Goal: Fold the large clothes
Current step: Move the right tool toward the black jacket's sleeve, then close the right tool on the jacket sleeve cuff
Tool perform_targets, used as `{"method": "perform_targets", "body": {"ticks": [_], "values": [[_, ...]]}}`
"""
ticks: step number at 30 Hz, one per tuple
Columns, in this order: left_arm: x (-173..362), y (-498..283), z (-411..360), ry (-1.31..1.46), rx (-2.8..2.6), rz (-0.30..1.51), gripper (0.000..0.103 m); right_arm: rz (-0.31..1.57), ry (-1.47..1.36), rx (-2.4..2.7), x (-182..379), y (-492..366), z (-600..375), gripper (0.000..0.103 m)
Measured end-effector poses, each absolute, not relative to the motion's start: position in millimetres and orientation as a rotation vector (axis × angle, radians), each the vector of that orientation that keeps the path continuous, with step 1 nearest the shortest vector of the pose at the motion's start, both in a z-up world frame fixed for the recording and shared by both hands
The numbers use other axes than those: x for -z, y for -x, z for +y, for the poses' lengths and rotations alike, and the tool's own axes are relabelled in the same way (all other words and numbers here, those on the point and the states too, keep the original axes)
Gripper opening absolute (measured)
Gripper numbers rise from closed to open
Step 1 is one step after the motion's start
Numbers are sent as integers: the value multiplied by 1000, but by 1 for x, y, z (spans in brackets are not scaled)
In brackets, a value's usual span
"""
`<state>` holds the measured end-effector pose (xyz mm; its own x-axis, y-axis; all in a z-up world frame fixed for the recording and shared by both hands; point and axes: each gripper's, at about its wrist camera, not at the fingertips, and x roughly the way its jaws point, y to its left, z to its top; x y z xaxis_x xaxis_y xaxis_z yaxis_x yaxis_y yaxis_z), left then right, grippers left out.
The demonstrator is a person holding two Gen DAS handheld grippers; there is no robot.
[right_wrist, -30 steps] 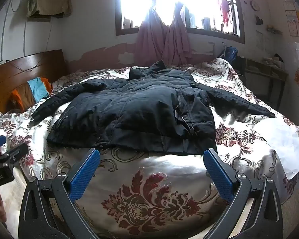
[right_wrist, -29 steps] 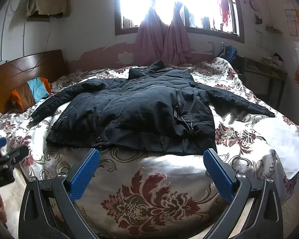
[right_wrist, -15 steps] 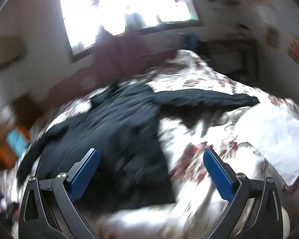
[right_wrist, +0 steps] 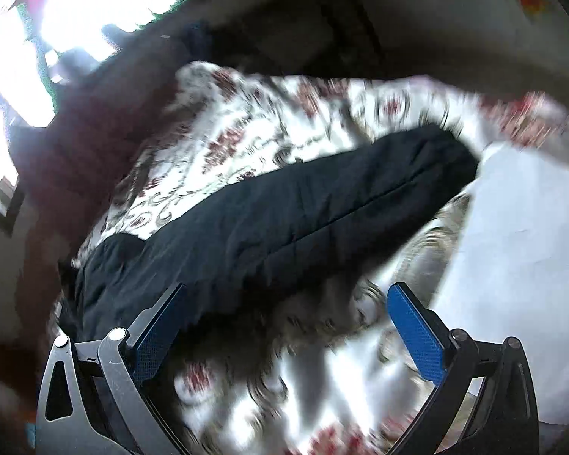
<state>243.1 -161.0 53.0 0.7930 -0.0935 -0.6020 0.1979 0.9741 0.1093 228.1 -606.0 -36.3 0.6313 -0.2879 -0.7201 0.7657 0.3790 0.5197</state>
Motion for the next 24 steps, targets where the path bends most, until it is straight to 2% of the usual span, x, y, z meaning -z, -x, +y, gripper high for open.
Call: {"method": "perform_targets", "body": {"ticks": [4, 9, 13, 15, 19, 23, 24], "values": [[-55, -298, -220, -268, 280, 687, 103, 560, -1148, 687, 71, -237, -628, 102], [-53, -367, -270, -220, 335, 756, 103, 538, -1172, 635, 94, -250, -634, 100], [-31, -412, -314, -210, 362, 811, 103, 465, -1176, 645, 102, -246, -642, 68], [-19, -427, -334, -238, 372, 823, 103, 424, -1184, 632, 105, -244, -644, 62], [6, -456, -383, -349, 349, 830, 103, 404, -1159, 618, 105, -244, -655, 40], [19, -478, -413, -386, 352, 843, 103, 374, -1173, 612, 110, -238, -666, 32], [24, -482, -420, -398, 352, 853, 103, 375, -1164, 612, 109, -239, -666, 27]]}}
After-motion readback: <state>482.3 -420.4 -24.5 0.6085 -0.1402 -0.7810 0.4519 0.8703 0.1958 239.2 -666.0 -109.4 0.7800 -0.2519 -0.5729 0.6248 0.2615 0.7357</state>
